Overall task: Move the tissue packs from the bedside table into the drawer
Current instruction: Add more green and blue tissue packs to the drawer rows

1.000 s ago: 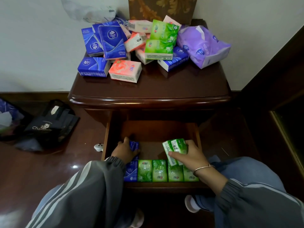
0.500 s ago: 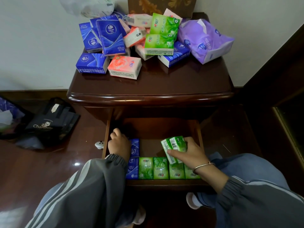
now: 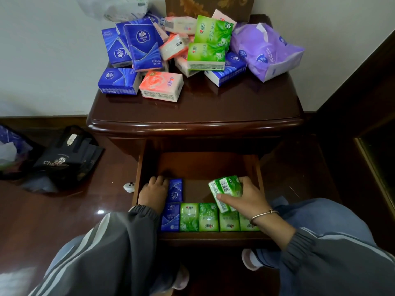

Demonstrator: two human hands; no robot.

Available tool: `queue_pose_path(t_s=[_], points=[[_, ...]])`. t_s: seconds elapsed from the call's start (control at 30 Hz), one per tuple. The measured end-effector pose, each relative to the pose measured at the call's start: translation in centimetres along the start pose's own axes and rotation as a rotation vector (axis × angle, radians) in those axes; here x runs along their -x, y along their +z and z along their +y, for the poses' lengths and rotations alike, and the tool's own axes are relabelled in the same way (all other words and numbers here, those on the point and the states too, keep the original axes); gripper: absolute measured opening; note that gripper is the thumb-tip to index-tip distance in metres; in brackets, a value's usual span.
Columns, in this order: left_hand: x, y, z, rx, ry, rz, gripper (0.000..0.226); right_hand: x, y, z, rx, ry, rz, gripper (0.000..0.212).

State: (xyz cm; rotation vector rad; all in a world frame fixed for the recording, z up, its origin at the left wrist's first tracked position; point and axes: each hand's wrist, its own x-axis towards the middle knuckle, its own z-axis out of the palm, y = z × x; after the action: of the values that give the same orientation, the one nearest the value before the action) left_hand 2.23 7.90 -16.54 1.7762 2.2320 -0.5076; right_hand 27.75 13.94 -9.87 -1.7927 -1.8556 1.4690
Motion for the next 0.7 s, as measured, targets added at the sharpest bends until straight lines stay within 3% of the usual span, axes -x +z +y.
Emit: queue_pose_path(t_s=[0.23,0.47,0.7], points=[[-0.2,0.4,0.5,0.201,-0.069,-0.071,0.061,-0.1,0.0,0.1,0.005,0.008,-0.004,0.053],[-0.3,0.6,1.3,0.257,0.109,-0.019,0.061,-0.2,0.1,0.2,0.031,0.022,-0.003,0.052],[-0.4,1.3,1.1,0.237,0.158,-0.126,0.058,-0.6,0.4,0.6,0.068,0.075,0.02,0.059]])
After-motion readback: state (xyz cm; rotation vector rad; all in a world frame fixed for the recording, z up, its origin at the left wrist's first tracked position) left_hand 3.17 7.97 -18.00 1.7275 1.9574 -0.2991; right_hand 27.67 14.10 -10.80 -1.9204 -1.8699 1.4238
